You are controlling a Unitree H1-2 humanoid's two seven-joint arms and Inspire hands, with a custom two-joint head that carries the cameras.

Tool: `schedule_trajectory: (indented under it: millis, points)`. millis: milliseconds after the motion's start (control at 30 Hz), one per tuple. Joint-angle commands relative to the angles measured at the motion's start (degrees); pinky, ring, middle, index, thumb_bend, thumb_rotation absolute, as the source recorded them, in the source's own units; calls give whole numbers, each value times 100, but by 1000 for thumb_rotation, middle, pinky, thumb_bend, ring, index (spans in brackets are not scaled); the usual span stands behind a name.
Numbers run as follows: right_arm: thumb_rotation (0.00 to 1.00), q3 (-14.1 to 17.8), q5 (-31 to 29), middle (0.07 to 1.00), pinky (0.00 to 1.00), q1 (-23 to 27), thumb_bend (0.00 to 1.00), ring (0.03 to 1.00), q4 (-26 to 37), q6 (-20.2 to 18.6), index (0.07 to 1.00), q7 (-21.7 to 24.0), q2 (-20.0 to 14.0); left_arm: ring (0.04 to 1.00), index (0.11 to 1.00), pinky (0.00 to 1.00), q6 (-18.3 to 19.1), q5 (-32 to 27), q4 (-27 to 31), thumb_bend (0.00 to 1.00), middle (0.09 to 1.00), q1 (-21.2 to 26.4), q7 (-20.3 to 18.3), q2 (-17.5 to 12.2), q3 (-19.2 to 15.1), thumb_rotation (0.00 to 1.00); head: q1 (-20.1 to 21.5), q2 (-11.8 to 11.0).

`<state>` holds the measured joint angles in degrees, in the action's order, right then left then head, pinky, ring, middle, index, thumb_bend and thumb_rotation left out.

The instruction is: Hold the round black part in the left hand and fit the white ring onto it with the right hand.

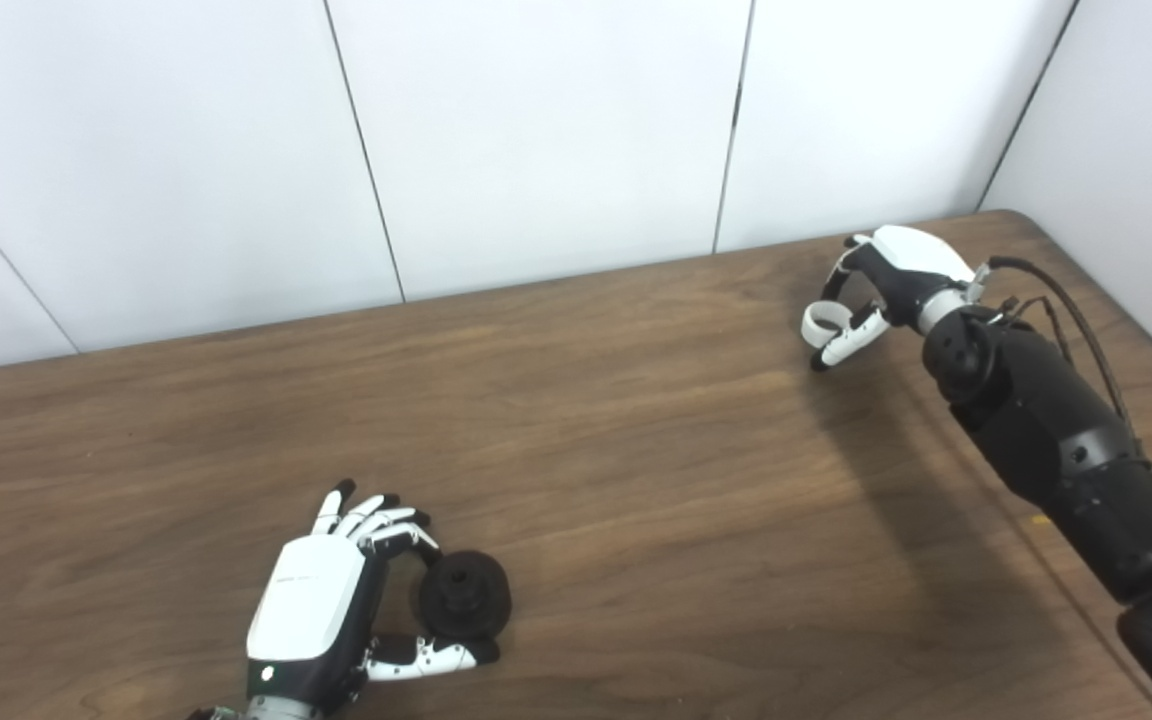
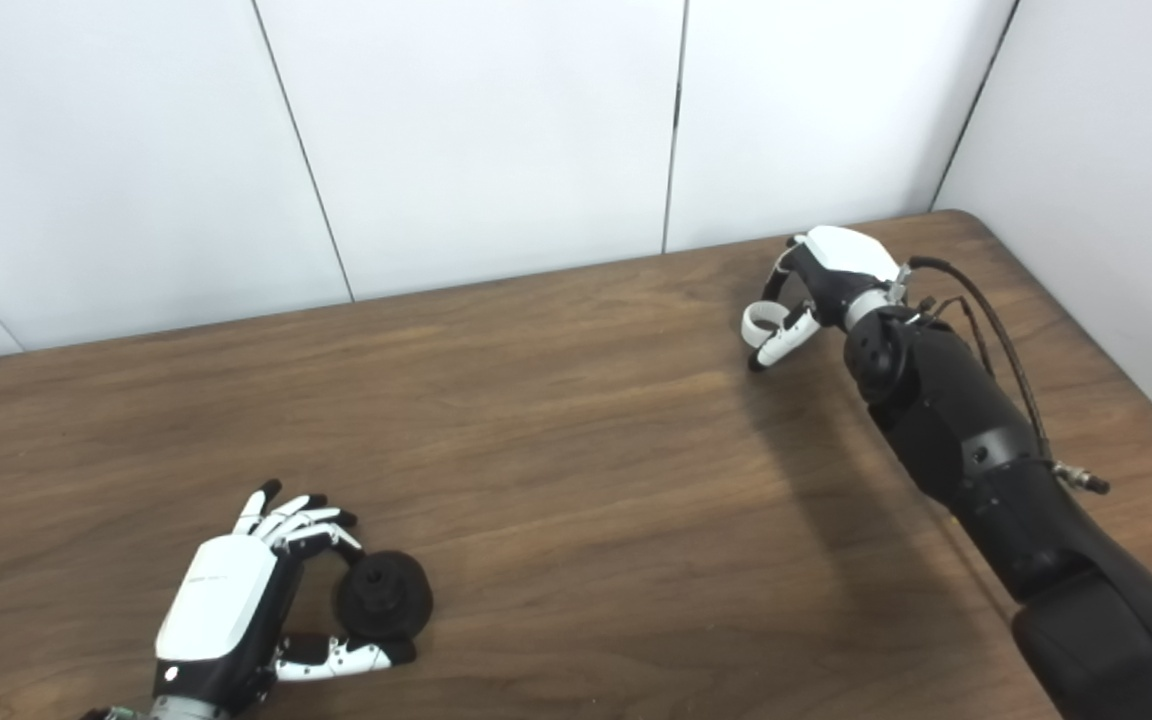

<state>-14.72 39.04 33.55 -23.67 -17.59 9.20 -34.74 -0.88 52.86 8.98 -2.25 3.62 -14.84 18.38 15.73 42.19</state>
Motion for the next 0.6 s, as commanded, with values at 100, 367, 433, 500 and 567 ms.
schedule_trajectory:
  millis: [100, 367, 433, 500, 567]
  points:
    - [135, 126, -14, 897, 1000, 129, 524, 1000, 56, 174, 487, -238, -144, 869, 483, 1000, 186, 133, 37, 524, 759, -100, -169, -128, -79, 51, -7, 17]
    - [136, 77, 59, 888, 1000, 86, 524, 1000, 65, 243, 487, -264, -181, 864, 483, 1000, 157, 142, 39, 524, 757, -96, -137, -105, -69, 51, -22, 21]
    - [137, 80, 64, 888, 1000, 62, 524, 1000, 83, 260, 487, -264, -191, 864, 483, 1000, 143, 132, 43, 524, 757, -96, -131, -105, -68, 51, -20, 27]
    - [138, 95, 54, 887, 1000, 41, 524, 1000, 103, 281, 487, -266, -197, 864, 483, 1000, 144, 137, 42, 524, 757, -96, -130, -101, -65, 51, -54, 24]
    - [138, 111, 40, 886, 1000, 6, 524, 1000, 188, 303, 487, -257, -207, 864, 483, 1000, 159, 149, 42, 524, 757, -99, -138, -96, -62, 51, -76, 23]
